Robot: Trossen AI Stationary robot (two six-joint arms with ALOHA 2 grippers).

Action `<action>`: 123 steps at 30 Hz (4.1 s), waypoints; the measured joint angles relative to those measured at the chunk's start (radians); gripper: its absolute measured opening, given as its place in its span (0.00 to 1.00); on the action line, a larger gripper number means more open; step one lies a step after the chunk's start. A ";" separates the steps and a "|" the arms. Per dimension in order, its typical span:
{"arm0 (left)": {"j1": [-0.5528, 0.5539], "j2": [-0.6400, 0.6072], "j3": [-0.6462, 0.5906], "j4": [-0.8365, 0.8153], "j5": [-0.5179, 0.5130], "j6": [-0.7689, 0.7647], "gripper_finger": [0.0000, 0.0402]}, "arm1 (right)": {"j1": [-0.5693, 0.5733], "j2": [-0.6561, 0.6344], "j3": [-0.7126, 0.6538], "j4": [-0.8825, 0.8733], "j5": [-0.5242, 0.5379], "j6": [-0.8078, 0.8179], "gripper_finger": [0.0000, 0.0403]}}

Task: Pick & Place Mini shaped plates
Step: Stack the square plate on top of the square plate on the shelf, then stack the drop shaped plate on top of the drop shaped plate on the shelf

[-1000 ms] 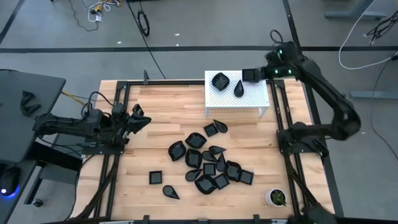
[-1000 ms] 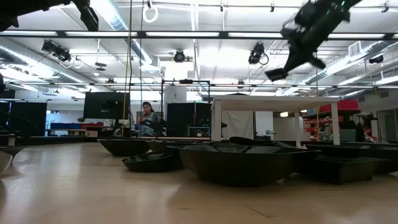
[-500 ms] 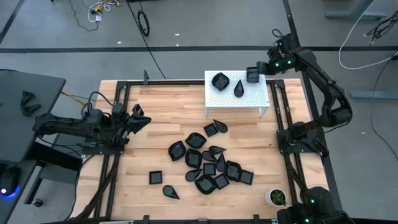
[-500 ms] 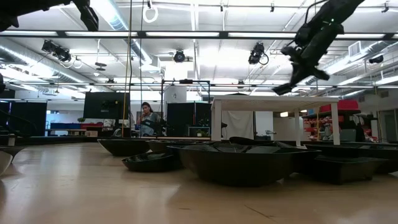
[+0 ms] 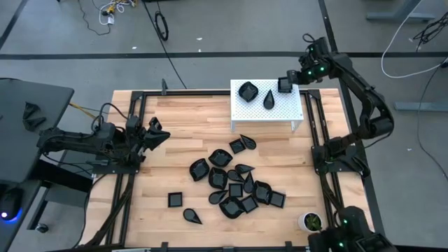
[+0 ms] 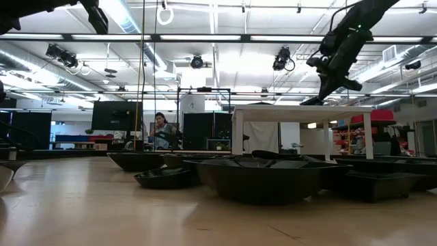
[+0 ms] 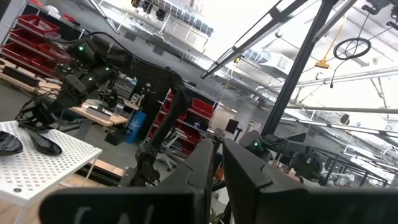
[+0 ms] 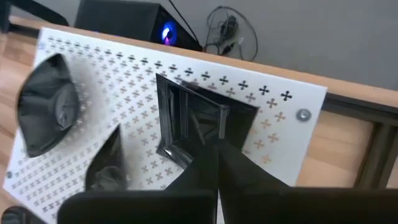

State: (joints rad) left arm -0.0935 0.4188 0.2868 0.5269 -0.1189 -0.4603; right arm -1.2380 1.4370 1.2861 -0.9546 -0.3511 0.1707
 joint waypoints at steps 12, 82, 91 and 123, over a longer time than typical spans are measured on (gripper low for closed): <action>0.000 0.000 0.000 0.000 0.000 0.000 0.10 | 0.002 0.019 -0.001 0.001 0.001 -0.005 0.05; 0.000 0.000 0.000 0.000 0.000 0.000 0.10 | 1.268 0.154 -0.756 1.063 0.883 0.729 0.25; 0.000 0.000 0.000 0.000 0.000 0.000 0.10 | 1.240 0.230 -0.756 1.202 0.892 0.626 0.16; 0.000 0.000 0.000 0.000 0.000 0.000 0.10 | 1.310 -0.376 -0.756 1.136 1.213 0.587 0.00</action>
State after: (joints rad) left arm -0.0937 0.4190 0.2867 0.5266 -0.1188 -0.4599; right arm 0.0721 1.0606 0.5301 0.1814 0.8621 0.7572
